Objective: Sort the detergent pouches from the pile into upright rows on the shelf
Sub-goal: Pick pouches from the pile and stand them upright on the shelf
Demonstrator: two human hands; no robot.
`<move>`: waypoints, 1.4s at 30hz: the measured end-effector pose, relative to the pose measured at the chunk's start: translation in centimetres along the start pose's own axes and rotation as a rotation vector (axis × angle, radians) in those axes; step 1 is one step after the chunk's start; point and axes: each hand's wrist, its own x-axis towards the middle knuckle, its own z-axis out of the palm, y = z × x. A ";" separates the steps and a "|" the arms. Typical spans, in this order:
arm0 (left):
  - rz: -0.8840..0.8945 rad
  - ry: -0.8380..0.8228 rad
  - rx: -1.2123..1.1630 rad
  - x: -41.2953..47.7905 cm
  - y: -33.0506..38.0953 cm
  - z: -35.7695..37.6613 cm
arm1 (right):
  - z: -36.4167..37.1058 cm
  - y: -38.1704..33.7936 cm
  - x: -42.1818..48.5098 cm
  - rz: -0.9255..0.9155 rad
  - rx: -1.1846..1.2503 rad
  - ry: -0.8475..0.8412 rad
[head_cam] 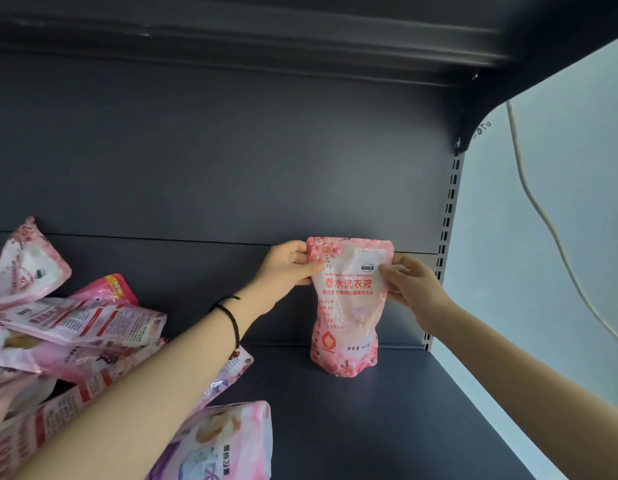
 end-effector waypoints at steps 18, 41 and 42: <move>0.153 -0.377 1.287 -4.4 1.9 -7.5 | 2.6 -3.9 -2.6 -0.765 -1.079 0.096; 0.220 -0.442 1.333 -19.5 1.6 -26.9 | 28.0 -2.6 -21.3 -1.007 -1.031 -0.952; 0.222 -0.434 1.316 -19.8 1.2 -27.3 | 28.8 -2.1 -21.6 -1.041 -1.054 -0.955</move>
